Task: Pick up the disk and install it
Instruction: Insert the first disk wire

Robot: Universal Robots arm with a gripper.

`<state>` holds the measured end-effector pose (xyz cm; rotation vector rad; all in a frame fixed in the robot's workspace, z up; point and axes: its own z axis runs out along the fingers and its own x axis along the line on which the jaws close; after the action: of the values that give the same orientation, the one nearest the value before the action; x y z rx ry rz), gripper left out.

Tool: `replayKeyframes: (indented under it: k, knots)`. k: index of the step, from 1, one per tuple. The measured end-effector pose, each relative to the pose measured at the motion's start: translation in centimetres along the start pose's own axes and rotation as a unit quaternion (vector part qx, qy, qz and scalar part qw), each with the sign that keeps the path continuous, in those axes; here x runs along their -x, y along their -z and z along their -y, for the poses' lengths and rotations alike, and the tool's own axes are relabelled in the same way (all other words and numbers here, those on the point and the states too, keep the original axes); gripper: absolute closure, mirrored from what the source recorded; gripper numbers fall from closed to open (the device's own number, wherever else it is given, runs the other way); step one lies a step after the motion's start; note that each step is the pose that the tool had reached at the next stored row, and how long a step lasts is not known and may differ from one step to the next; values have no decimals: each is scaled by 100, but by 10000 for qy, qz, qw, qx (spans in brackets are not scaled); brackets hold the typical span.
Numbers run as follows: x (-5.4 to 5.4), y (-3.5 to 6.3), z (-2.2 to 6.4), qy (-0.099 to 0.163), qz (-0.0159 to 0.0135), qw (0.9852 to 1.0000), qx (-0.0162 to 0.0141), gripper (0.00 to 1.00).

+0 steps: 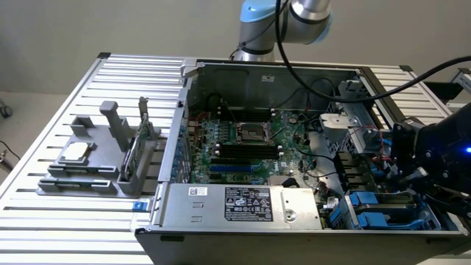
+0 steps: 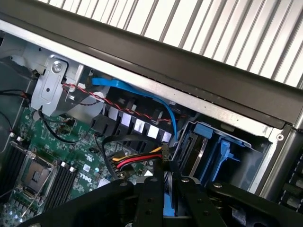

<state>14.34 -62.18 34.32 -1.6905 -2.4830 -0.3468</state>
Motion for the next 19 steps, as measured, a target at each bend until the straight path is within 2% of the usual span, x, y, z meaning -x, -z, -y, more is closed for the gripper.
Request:
replayKeyframes:
  k: [9, 10, 15, 19]
  knots:
    - [0, 2, 0, -201, 70, 9998, -53, 84]
    - [0, 4, 0, -263, 84, 9996, -60, 84]
    - [-2, 18, -3, -453, 123, 9989, -62, 84]
    - [-3, 30, -3, -625, 169, 9979, -62, 84]
